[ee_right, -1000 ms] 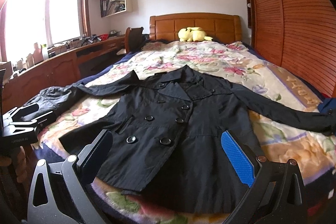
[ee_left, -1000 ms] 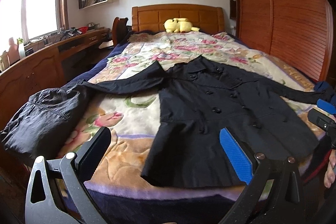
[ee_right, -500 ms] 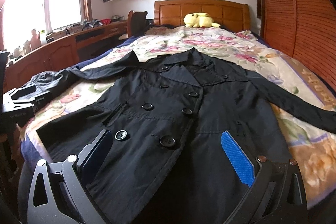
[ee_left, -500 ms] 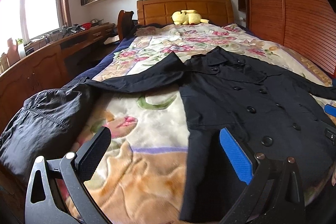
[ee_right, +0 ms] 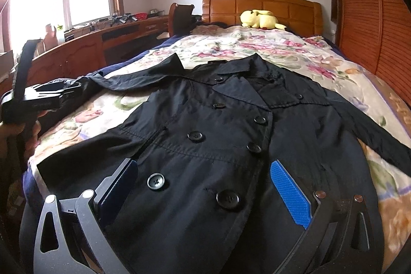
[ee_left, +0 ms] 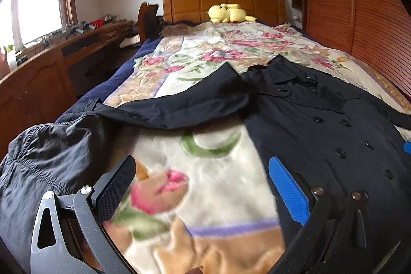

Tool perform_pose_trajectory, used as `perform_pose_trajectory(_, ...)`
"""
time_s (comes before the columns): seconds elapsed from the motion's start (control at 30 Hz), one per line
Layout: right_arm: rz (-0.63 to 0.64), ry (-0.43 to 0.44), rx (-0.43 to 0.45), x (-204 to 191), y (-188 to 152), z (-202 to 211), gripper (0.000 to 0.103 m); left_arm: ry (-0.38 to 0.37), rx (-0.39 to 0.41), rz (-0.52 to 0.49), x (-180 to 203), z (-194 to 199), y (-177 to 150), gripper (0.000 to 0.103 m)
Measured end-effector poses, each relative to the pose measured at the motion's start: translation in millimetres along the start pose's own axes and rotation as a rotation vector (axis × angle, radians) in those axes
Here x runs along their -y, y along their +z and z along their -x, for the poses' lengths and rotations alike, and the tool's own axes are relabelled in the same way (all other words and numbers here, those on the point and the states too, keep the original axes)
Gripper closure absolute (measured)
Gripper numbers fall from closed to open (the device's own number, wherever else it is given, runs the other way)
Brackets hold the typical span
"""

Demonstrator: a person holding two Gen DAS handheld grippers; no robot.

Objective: Fold large clothes
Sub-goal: 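Move the left tool to the coat sleeve nearest it and grasp the cuff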

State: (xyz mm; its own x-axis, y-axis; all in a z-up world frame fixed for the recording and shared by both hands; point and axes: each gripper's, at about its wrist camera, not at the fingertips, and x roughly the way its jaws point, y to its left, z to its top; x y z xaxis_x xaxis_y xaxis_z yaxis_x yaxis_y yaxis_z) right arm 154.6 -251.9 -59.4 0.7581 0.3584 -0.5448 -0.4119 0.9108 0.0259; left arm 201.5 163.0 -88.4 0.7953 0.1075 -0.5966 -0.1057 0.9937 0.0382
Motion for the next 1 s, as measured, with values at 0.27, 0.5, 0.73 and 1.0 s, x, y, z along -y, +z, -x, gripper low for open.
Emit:
perform_pose_trajectory(0.27, 0.039, -0.017, -0.005, 0, 14, -15, 0.0, 0.0, -0.081, 0.057, -41, -59, 21, 0.0)
perform_pose_trajectory(0.5, 0.065, -0.046, 0.009, 4, 28, -17, 0.0, 0.046, -0.132, 0.072, -61, -99, 35, 0.0)
perform_pose_trajectory(0.73, 0.082, -0.03, 0.001, -4, 27, -27, 0.0, -0.016, -0.216, 0.209, -85, -138, 40, 0.018)
perform_pose_trajectory(1.0, 0.105, -0.016, -0.029, -3, 22, -36, 0.0, -0.01, -0.264, 0.327, -103, -166, 36, 0.043)
